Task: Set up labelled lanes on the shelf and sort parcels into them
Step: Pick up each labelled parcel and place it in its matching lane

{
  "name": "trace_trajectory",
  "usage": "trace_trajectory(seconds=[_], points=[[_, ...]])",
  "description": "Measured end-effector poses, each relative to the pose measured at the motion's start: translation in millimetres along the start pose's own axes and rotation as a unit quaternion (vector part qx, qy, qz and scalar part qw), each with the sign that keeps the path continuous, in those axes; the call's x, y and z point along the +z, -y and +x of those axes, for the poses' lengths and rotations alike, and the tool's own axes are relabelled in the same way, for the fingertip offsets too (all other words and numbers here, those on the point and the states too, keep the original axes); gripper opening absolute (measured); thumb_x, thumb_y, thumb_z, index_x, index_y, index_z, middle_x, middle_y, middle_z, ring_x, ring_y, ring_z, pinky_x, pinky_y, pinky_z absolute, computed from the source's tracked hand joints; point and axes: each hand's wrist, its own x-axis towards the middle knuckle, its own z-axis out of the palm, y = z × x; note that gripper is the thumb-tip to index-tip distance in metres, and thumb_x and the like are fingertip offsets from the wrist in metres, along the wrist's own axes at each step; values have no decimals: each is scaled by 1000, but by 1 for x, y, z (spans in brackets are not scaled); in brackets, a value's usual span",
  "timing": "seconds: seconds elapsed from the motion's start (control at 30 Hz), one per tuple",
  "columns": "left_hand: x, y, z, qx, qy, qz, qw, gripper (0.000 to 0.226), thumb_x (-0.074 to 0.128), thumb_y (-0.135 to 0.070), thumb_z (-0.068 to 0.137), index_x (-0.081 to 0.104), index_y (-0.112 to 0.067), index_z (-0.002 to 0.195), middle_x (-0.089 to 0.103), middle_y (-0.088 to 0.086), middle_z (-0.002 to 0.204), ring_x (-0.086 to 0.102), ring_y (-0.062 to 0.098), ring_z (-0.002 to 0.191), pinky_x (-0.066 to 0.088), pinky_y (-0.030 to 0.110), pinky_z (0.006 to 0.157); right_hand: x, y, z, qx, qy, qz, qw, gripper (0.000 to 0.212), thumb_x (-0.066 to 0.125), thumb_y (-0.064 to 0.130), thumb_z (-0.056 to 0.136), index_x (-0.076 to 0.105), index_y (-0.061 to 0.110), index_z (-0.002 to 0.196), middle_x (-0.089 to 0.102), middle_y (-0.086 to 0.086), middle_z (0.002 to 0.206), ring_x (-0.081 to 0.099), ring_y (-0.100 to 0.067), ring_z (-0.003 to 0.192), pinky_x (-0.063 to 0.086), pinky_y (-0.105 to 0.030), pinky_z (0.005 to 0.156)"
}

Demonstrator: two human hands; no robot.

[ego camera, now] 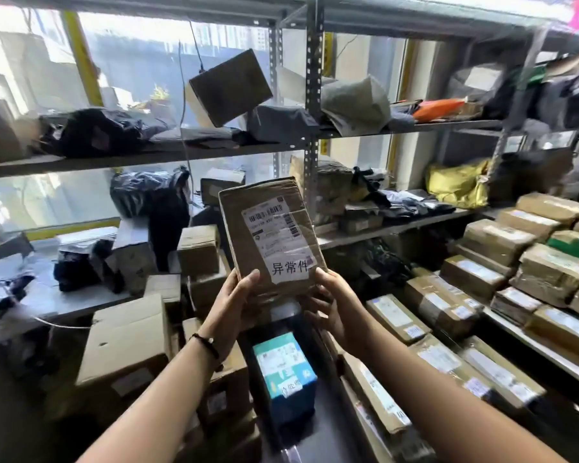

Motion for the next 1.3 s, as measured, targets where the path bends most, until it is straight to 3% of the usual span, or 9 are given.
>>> trace_trajectory(seconds=[0.17, 0.3, 0.43, 0.5, 0.7, 0.8, 0.9, 1.1, 1.3], points=[[53, 54, 9, -69, 78, -13, 994, 61, 70, -57, 78, 57, -29, 130, 69, 3, 126, 67, 22, 112, 49, 42, 92, -68, -2, -52, 46, -111, -30, 992, 50, 72, 50, 72, 64, 32, 118, 68, 7, 100, 64, -15, 92, 51, -29, 76], [104, 88, 9, -103, 138, -7, 985, 48, 69, -49, 82, 59, -28, 124, 72, -3, 119, 68, 10, 100, 51, 24, 71, -126, -10, -93, 46, -167, -27, 985, 66, 79, 44, 70, 60, 26, 130, 63, -6, 106, 63, -16, 87, 51, -27, 67], [158, 119, 10, -141, 162, -1, 977, 93, 83, -66, 55, 53, -25, 134, 70, -1, 123, 65, 17, 109, 49, 30, 72, -175, -9, -135, 30, -215, -6, 976, 62, 80, 30, 71, 59, 16, 128, 73, -6, 105, 70, -18, 84, 55, -27, 71], [184, 132, 10, -155, 135, 4, 979, 95, 87, -56, 57, 49, -20, 136, 69, 1, 116, 66, 17, 102, 51, 32, 74, -201, -7, -149, 26, -227, -24, 973, 72, 79, 36, 63, 57, 18, 129, 75, 1, 98, 71, -10, 74, 54, -23, 64], [275, 165, 10, -184, 109, 13, 977, 48, 80, -49, 70, 60, -29, 109, 74, -10, 100, 66, 13, 97, 51, 29, 76, -284, 5, -175, 53, -242, -10, 969, 80, 80, 53, 46, 59, 32, 120, 70, 11, 88, 55, -9, 69, 43, -23, 61], [321, 183, 17, -188, 88, 22, 978, 69, 76, -60, 61, 57, -37, 123, 71, -5, 111, 63, 17, 96, 47, 30, 76, -339, 9, -182, 80, -249, -9, 965, 83, 82, 55, 50, 59, 28, 126, 67, 5, 98, 51, -10, 68, 42, -21, 55], [363, 202, 27, -188, 88, 23, 978, 58, 71, -54, 69, 56, -42, 124, 70, -4, 113, 62, 15, 91, 44, 29, 71, -387, 13, -187, 81, -242, 8, 967, 87, 84, 48, 57, 54, 18, 133, 64, 4, 84, 47, -7, 54, 38, -18, 45], [419, 249, 49, -233, 76, 49, 968, 95, 79, -65, 57, 46, -31, 138, 73, -8, 103, 63, 5, 62, 45, 24, 62, -475, 25, -176, 130, -217, -16, 967, 65, 80, 53, 49, 61, 29, 107, 70, 14, 79, 57, -12, 82, 41, -26, 72], [446, 283, 97, -255, 36, 27, 966, 101, 87, -71, 40, 48, -43, 129, 75, -12, 98, 70, 15, 73, 51, 24, 62, -539, 30, -127, 194, -166, -15, 967, 66, 78, 52, 59, 60, 33, 120, 64, 10, 95, 53, -15, 90, 40, -26, 77]])
